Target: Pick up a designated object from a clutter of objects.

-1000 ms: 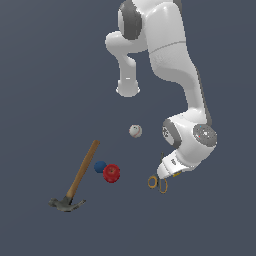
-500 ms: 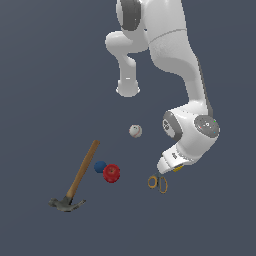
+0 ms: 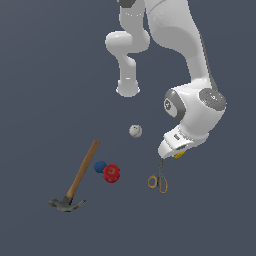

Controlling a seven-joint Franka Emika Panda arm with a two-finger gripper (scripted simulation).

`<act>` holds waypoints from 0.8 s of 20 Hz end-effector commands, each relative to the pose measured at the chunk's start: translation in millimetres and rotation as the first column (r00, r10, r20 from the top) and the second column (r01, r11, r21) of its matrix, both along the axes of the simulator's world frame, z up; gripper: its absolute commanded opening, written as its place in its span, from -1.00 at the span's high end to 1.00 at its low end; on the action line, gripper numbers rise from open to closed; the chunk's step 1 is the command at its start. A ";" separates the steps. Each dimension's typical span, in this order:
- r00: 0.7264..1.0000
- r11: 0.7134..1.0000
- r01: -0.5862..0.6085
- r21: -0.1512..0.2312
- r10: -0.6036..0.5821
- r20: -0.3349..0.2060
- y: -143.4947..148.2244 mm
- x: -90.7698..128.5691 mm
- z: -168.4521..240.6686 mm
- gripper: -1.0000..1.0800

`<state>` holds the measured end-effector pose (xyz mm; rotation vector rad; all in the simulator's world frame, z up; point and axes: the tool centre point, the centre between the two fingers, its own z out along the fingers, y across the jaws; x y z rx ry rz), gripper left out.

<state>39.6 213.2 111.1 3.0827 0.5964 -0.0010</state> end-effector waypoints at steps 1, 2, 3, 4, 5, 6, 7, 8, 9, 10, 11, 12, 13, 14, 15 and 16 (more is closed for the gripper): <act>1.000 1.000 0.000 0.000 0.000 0.001 -1.1 -11.0 20.4 1.00; 1.000 1.000 0.000 -0.001 0.000 0.001 -1.4 -15.3 28.5 1.00; 1.000 1.000 0.000 -0.001 0.000 0.001 -1.8 -19.7 36.6 1.00; 1.000 1.000 0.000 -0.001 0.000 0.001 -2.3 -24.1 44.8 1.00; 1.000 1.000 0.000 -0.001 0.000 0.001 -2.7 -28.5 53.1 1.00; 1.000 1.000 0.000 -0.001 0.000 0.001 -3.1 -33.0 61.4 1.00; 1.000 1.000 0.000 -0.001 0.000 0.001 -3.3 -37.4 69.6 1.00; 1.000 1.000 0.000 -0.001 0.000 0.001 -3.7 -41.9 78.0 1.00; 1.000 1.000 0.000 -0.001 0.000 0.001 -4.1 -46.4 86.5 1.00; 1.000 1.000 0.000 -0.001 0.000 0.001 -4.4 -50.9 95.1 1.00; 1.000 1.000 0.000 -0.001 0.000 0.001 -4.8 -55.4 103.7 1.00; 1.000 1.000 0.000 -0.001 0.000 0.001 -5.1 -60.0 112.4 1.00; 1.000 1.000 0.000 -0.001 0.000 0.001 -5.5 -64.6 121.1 1.00; 1.000 1.000 0.000 -0.001 0.000 0.001 -5.8 -69.2 130.0 1.00; 1.000 1.000 0.000 -0.001 0.000 0.001 -6.1 -73.9 139.0 1.00; 1.000 1.000 -0.001 0.000 0.001 0.001 -6.5 -78.6 148.2 1.00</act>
